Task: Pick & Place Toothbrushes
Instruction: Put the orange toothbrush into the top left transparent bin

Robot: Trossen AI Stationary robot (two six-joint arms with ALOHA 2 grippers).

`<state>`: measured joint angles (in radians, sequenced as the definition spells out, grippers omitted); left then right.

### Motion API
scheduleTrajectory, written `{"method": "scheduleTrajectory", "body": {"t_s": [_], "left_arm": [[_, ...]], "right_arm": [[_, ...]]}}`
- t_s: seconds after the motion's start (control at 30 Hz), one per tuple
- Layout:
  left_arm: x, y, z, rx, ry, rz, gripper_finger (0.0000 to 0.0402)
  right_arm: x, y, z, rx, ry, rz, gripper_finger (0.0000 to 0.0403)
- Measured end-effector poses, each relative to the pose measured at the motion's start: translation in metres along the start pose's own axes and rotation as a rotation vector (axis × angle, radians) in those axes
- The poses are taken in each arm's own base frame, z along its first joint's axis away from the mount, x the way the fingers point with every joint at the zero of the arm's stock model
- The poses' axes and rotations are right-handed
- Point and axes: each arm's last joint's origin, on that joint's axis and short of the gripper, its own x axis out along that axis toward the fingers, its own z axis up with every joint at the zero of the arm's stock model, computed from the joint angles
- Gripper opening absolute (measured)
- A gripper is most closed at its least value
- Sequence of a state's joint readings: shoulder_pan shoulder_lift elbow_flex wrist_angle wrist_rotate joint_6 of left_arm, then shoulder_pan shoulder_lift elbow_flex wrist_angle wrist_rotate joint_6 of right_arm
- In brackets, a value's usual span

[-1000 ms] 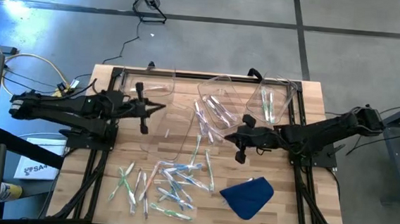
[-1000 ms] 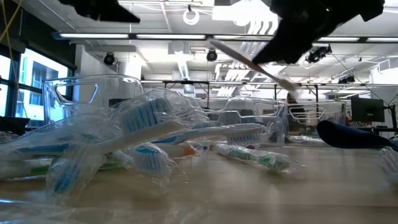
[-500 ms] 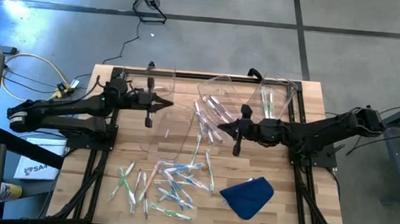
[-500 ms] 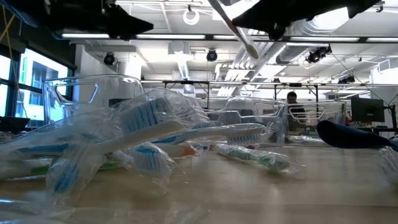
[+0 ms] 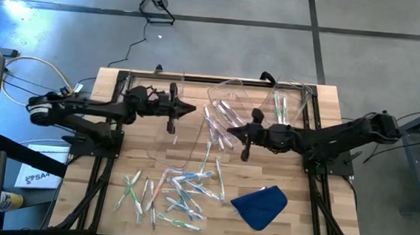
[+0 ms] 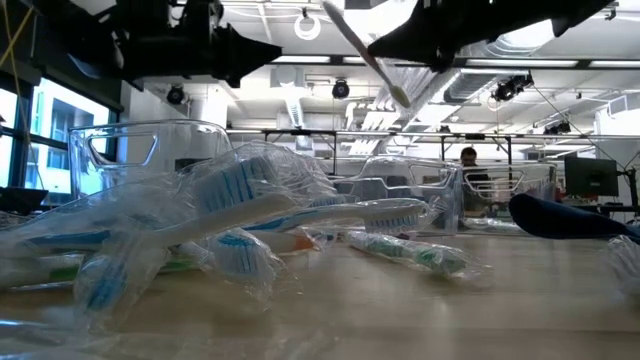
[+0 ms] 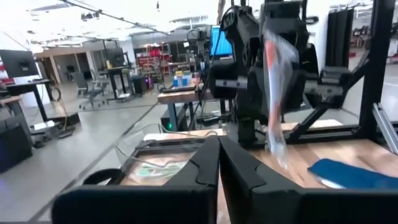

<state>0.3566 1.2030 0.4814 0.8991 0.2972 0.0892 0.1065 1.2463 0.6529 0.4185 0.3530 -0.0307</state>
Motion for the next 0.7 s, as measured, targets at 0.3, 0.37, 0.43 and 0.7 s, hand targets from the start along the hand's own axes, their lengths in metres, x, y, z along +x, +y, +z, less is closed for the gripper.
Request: {"method": "scheduleTrajectory", "body": {"t_s": [0.3,0.37,0.43,0.7], "left_arm": [[0.020,0.004,0.002,-0.062,0.012,-0.022,0.0128],[0.023,0.004,0.003,-0.071,0.002,-0.064,0.0151],[0.025,0.003,0.002,-0.074,0.004,-0.101,0.0169],[0.039,-0.013,0.008,-0.083,-0.013,-0.128,0.0184]], "right_arm": [[0.013,-0.005,-0.008,0.004,0.007,-0.032,0.0003],[0.013,-0.007,-0.007,0.009,-0.004,-0.038,0.0003],[0.014,-0.009,-0.006,0.012,-0.009,-0.045,0.0003],[0.015,-0.012,-0.006,-0.009,-0.017,-0.047,0.0003]]}}
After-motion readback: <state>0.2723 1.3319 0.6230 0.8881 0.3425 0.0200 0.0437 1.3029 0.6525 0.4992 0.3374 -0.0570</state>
